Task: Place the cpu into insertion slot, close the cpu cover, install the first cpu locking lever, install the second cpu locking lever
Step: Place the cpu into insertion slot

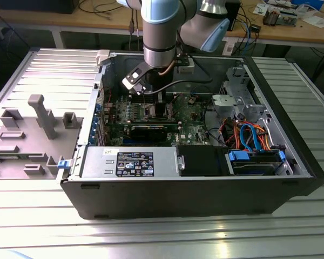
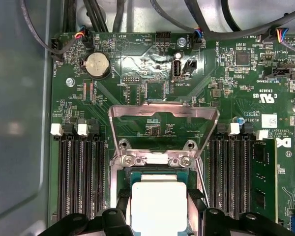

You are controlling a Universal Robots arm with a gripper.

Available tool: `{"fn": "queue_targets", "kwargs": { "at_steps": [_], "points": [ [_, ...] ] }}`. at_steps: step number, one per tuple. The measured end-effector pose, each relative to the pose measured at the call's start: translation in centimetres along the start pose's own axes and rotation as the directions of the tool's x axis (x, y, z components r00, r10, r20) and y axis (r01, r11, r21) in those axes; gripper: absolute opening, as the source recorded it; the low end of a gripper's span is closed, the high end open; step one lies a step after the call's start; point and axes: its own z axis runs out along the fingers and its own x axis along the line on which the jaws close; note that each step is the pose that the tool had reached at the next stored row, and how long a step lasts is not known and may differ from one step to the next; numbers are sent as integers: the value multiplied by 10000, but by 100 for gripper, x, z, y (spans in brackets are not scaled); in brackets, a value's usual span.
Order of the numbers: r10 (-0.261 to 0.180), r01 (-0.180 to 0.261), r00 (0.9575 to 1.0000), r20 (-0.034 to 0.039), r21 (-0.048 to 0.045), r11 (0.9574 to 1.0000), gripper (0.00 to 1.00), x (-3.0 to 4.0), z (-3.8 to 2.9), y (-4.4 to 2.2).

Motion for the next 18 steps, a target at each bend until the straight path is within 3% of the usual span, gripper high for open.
{"fn": "queue_targets", "kwargs": {
  "at_steps": [8, 9, 10, 15, 18],
  "points": [
    [1, -1, 10000, -21, -13, 10000, 54, 3, 17, 1],
    [1, -1, 10000, -12, -7, 10000, 55, 2, 15, 0],
    [0, 0, 10000, -4, -3, 10000, 68, 0, 13, -1],
    [1, -1, 10000, -5, -3, 10000, 68, 1, 10, 0],
    [1, -1, 10000, -4, -1, 10000, 68, 1, -32, 2]
  ]
}}
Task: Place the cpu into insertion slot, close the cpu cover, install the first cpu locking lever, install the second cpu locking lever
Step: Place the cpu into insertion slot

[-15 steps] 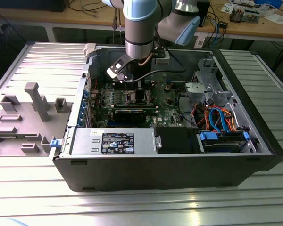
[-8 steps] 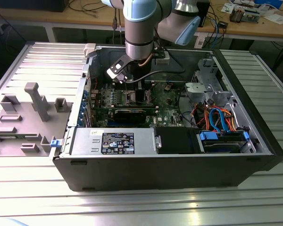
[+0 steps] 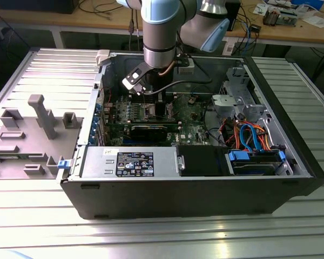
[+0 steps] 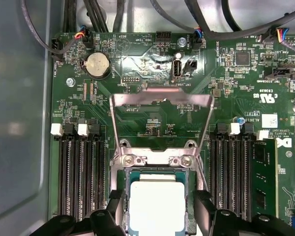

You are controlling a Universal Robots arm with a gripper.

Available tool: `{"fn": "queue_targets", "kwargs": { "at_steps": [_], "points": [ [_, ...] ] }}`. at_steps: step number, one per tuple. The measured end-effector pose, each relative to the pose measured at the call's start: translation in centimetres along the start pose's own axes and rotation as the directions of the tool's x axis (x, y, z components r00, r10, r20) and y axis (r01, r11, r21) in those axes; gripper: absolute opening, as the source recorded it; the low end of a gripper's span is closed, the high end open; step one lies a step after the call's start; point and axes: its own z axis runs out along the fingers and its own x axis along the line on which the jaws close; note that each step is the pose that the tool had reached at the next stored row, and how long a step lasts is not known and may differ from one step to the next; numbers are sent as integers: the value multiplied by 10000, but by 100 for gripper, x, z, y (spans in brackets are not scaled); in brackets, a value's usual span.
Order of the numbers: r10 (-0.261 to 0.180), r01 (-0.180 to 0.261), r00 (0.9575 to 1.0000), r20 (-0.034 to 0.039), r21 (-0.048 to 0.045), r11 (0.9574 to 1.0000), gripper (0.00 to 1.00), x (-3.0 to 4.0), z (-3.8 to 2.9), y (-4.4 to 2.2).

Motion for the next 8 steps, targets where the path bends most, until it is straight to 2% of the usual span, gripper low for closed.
{"fn": "queue_targets", "kwargs": {
  "at_steps": [2, 5, 6, 7, 8],
  "points": [
    [0, 0, 10000, -4, 9, 10000, 68, 0, -52, 3],
    [2, -2, 10000, -22, 29, 10000, 68, 0, -93, 5],
    [3, -3, 10000, -26, 34, 10000, 66, 0, -98, 5],
    [4, -4, 10000, -32, 41, 10000, 60, 0, -103, 6],
    [4, -4, 10000, -39, 48, 10000, 60, 0, -103, 6]
  ]
}}
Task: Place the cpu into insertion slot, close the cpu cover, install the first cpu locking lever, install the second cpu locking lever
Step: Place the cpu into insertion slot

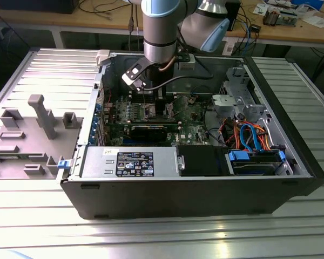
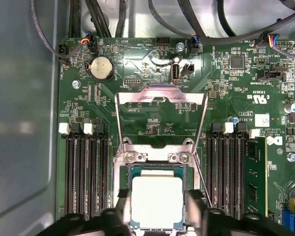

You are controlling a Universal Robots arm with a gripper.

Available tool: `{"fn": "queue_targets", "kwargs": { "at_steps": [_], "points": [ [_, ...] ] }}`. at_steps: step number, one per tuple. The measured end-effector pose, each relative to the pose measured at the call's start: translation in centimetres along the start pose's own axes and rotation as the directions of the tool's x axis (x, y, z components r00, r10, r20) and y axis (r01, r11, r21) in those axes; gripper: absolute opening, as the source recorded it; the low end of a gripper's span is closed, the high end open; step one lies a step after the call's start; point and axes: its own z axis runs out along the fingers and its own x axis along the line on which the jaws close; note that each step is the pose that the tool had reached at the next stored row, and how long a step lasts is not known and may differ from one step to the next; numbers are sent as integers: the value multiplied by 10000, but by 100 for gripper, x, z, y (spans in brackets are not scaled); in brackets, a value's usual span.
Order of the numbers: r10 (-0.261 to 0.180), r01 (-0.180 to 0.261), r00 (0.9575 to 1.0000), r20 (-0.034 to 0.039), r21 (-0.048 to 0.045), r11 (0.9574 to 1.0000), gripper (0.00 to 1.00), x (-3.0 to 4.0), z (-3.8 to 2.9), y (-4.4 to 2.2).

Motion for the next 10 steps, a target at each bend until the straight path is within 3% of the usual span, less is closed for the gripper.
{"fn": "queue_targets", "kwargs": {
  "at_steps": [6, 7, 9, 10],
  "points": [
    [0, 0, 10000, -6, 36, 10000, 23, -1, -12, 1],
    [0, 0, 10000, -5, 39, 10000, 23, -1, -12, 2],
    [1, -1, 10000, -4, 41, 10000, 11, -1, -12, 1],
    [0, 0, 10000, -4, 43, 10000, 11, -1, -13, 2]
  ]
}}
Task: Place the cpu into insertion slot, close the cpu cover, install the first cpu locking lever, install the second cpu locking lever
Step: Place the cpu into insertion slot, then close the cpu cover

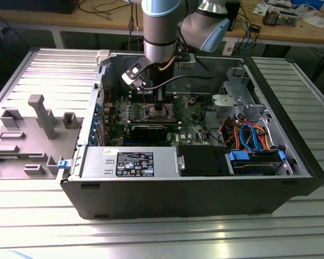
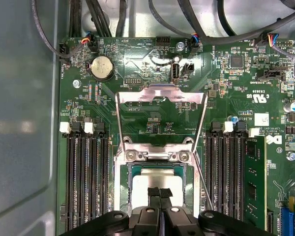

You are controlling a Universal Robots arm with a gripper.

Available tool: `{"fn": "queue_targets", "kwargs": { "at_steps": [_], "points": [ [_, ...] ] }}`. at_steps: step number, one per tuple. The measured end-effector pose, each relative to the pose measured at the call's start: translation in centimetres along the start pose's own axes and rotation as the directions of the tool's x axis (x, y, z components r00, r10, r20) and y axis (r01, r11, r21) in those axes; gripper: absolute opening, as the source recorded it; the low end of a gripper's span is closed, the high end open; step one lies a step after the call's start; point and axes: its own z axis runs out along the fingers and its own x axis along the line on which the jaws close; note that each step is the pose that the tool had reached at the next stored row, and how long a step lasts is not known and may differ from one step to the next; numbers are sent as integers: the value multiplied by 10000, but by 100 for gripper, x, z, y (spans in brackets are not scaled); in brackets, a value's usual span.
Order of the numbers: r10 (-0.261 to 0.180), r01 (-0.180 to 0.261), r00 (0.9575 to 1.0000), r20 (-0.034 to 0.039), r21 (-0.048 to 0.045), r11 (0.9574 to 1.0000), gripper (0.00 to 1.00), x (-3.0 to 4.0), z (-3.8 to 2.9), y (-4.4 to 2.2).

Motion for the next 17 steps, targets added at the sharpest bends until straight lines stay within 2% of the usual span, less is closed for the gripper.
{"fn": "queue_targets", "kwargs": {
  "at_steps": [4, 6, 17],
  "points": [
    [0, 0, 10000, 0, 3, 10000, 11, 0, 0, 0],
    [0, 0, 10000, -1, 64, 10000, 11, 0, 1, 5],
    [0, 0, 10000, -1, 65, 10000, 11, 0, -28, 6]
  ]
}}
